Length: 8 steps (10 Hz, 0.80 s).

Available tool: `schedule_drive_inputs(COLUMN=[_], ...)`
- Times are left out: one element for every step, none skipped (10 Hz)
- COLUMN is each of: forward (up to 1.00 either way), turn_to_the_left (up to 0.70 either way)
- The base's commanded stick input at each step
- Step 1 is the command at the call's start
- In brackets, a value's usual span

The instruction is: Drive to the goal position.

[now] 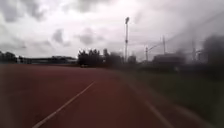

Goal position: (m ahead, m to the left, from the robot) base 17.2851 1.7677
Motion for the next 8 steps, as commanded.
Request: schedule_drive_inputs(forward=[0.85,0.85,0.85,0.85,0.85,0.85,0.85,0.85], turn_to_the_left=[0.0,0.0,0.0,0.0,0.0,0.0,-0.12,-0.28])
